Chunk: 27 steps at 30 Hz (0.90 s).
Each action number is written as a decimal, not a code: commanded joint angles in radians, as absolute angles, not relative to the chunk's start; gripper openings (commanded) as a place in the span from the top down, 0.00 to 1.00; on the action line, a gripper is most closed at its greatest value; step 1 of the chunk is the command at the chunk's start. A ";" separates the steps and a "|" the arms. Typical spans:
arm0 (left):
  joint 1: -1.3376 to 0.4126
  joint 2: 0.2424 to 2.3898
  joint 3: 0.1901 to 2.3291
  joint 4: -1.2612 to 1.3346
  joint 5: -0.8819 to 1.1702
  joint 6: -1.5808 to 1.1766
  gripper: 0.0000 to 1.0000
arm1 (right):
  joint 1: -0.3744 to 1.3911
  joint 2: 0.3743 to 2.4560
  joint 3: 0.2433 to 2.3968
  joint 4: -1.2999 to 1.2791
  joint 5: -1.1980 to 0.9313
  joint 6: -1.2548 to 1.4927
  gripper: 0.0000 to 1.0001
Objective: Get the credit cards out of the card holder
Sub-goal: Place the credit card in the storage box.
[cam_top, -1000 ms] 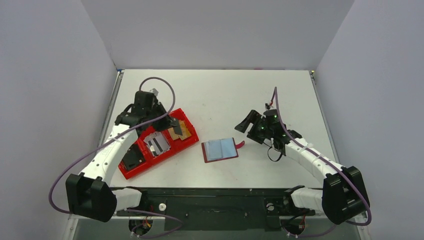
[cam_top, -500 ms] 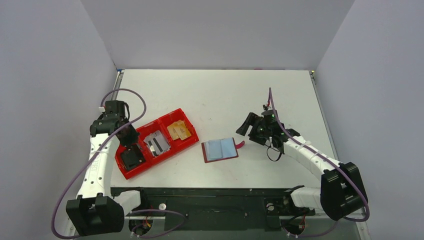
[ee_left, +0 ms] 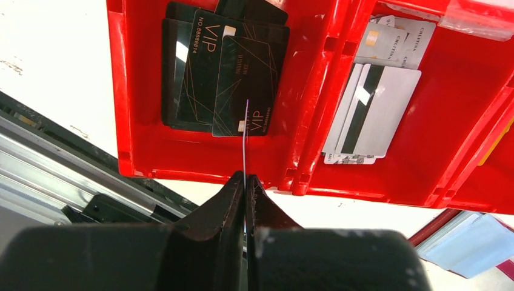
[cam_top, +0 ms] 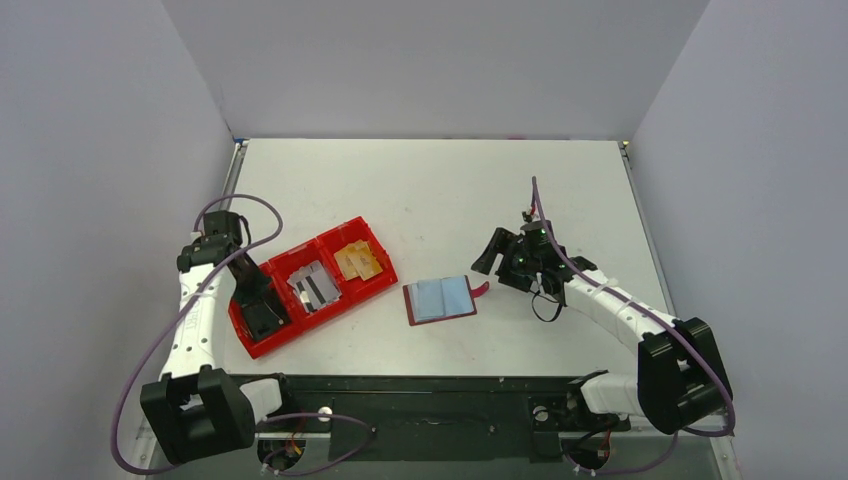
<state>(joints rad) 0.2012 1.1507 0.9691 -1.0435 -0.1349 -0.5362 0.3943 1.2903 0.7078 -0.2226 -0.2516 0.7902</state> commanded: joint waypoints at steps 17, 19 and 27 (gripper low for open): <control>0.255 1.157 1.021 -0.971 -0.065 -0.495 0.58 | 0.398 1.267 0.734 -0.206 -0.267 0.757 0.27; 0.241 1.149 1.039 -0.976 -0.057 -0.494 0.56 | 0.409 1.274 0.744 -0.217 -0.257 0.748 0.27; 0.005 1.165 1.116 -0.942 -0.086 -0.564 0.47 | 0.544 1.302 0.810 -0.275 -0.103 0.719 0.26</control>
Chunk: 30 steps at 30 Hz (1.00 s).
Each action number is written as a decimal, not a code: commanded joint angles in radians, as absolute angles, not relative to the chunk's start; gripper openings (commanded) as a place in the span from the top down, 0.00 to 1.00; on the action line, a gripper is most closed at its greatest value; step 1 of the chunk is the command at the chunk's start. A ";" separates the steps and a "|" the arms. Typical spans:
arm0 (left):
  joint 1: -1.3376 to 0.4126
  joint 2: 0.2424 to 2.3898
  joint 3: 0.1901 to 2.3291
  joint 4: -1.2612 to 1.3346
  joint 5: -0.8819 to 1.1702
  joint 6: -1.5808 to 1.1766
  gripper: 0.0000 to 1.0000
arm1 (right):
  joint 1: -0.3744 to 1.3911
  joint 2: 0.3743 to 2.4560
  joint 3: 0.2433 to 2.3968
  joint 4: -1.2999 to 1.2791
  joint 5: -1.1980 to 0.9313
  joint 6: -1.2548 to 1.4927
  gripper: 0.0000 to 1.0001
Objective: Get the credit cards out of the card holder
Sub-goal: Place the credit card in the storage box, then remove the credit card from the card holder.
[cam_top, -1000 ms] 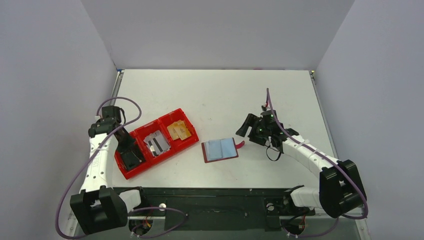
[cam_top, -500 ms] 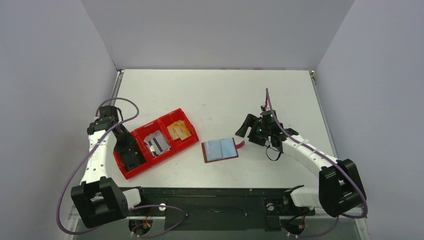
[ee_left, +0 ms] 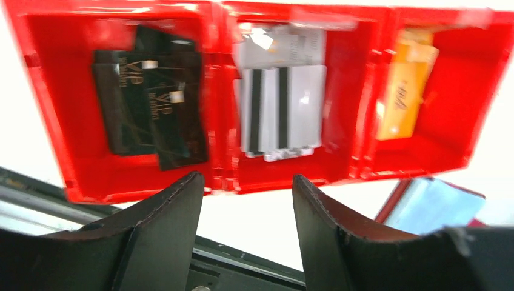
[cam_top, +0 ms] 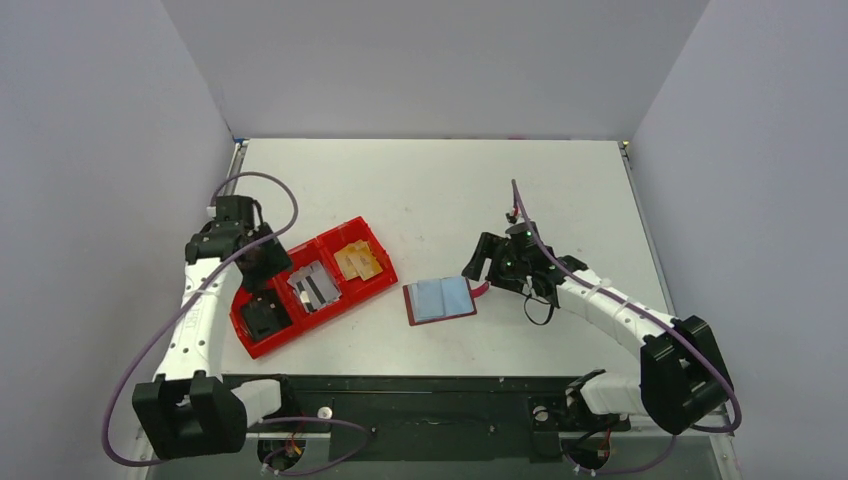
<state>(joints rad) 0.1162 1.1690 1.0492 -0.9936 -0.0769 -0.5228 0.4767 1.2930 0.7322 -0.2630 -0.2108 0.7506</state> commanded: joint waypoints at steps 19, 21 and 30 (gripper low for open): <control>-0.458 1.338 1.129 -0.676 0.050 -0.692 0.46 | 0.889 1.574 0.968 -0.303 0.159 0.800 0.27; -0.461 1.340 1.118 -0.657 0.061 -0.693 0.46 | 0.909 1.598 0.987 -0.313 0.184 0.804 0.27; -0.462 1.343 1.095 -0.628 0.089 -0.689 0.46 | 0.940 1.693 1.063 -0.376 0.236 0.794 0.28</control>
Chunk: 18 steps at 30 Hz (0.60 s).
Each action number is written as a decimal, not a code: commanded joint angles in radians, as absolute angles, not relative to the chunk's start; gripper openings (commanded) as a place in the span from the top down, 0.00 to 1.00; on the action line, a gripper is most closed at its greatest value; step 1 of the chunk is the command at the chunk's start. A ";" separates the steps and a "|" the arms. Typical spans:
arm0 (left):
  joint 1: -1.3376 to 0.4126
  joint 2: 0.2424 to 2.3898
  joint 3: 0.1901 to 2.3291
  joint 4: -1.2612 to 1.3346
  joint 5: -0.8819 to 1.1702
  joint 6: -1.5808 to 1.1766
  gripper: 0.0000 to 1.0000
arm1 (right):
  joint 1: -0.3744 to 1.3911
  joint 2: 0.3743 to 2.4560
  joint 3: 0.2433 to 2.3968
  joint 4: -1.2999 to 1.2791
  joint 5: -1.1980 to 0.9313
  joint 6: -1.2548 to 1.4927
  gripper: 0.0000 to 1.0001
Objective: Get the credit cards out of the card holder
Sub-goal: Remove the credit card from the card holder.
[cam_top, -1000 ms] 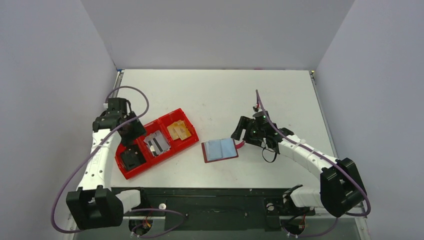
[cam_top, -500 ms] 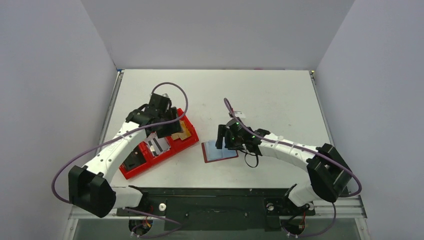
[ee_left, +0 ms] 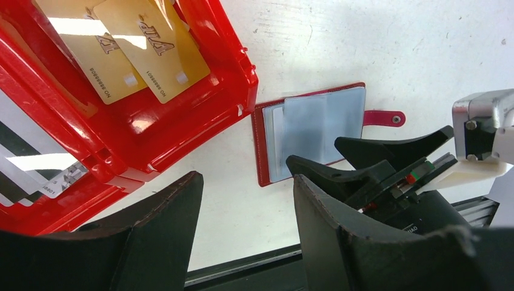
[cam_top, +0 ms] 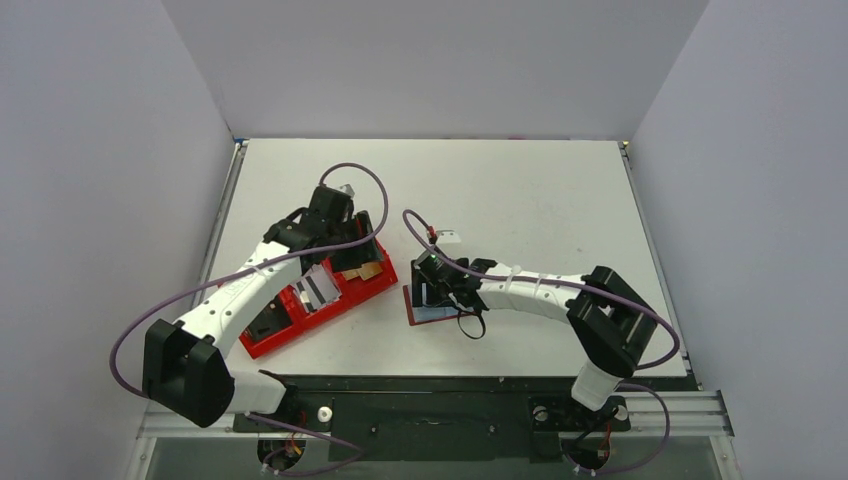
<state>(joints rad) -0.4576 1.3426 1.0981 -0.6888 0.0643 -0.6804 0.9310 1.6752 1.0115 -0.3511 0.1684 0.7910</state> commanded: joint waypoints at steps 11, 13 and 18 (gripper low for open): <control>-0.463 1.362 1.064 -0.597 0.116 -0.690 0.45 | 0.948 1.732 1.073 -0.388 0.247 0.793 0.36; -0.463 1.363 1.063 -0.595 0.116 -0.690 0.46 | 0.954 1.740 1.080 -0.389 0.248 0.791 0.36; -0.462 1.363 1.051 -0.591 0.119 -0.690 0.46 | 0.963 1.757 1.089 -0.391 0.251 0.791 0.37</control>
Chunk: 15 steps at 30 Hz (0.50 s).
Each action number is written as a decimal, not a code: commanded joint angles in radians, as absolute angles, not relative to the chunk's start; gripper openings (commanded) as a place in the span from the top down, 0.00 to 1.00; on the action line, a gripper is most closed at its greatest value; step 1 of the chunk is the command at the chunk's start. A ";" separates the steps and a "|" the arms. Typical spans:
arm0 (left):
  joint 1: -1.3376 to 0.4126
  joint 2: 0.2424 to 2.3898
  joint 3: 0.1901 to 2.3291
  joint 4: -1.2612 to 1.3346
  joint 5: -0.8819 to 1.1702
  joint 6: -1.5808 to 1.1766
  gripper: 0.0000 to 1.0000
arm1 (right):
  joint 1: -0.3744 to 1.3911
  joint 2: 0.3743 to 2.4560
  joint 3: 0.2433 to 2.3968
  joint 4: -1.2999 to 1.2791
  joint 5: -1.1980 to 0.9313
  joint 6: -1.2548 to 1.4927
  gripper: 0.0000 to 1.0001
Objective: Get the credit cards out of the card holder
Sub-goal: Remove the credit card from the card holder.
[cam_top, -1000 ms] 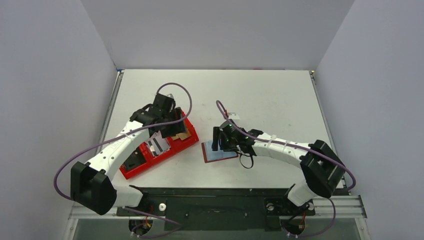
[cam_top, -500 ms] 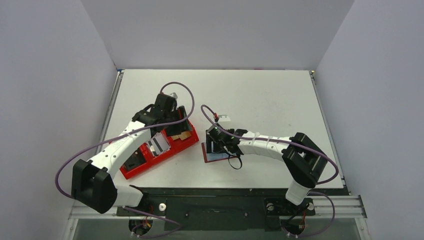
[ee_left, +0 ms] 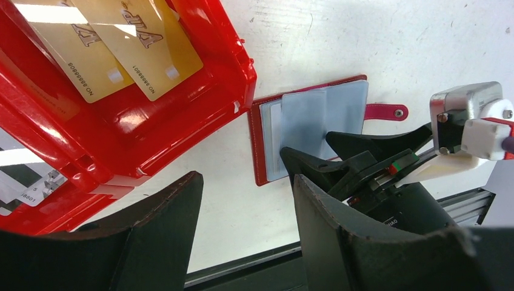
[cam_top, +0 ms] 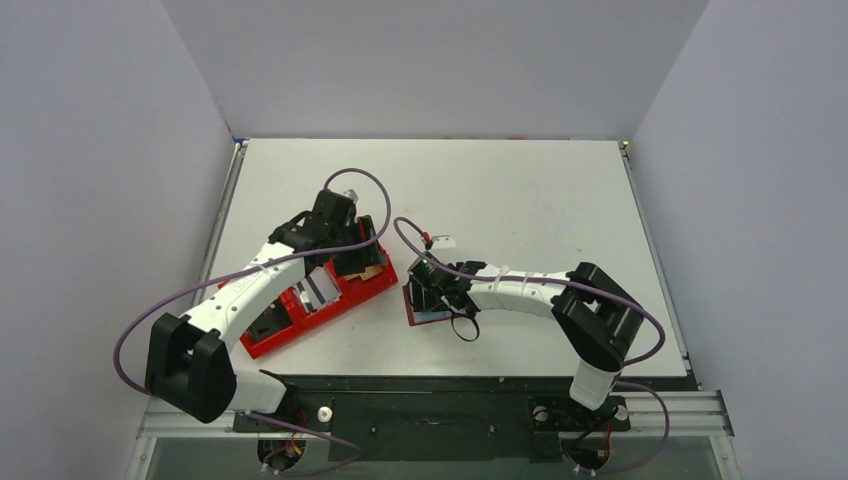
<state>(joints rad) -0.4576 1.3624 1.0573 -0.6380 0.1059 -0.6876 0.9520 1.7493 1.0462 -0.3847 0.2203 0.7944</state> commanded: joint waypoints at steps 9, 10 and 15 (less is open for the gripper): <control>-0.463 1.367 1.043 -0.590 0.125 -0.686 0.46 | 0.960 1.774 1.080 -0.393 0.247 0.803 0.57; -0.463 1.368 1.044 -0.590 0.127 -0.686 0.45 | 0.959 1.774 1.077 -0.393 0.245 0.804 0.59; -0.463 1.375 1.039 -0.584 0.137 -0.685 0.46 | 0.944 1.768 1.056 -0.386 0.226 0.811 0.78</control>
<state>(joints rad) -0.4576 1.3697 1.0378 -0.6312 0.1162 -0.6880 0.9554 1.7641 1.0603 -0.3847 0.2207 0.8009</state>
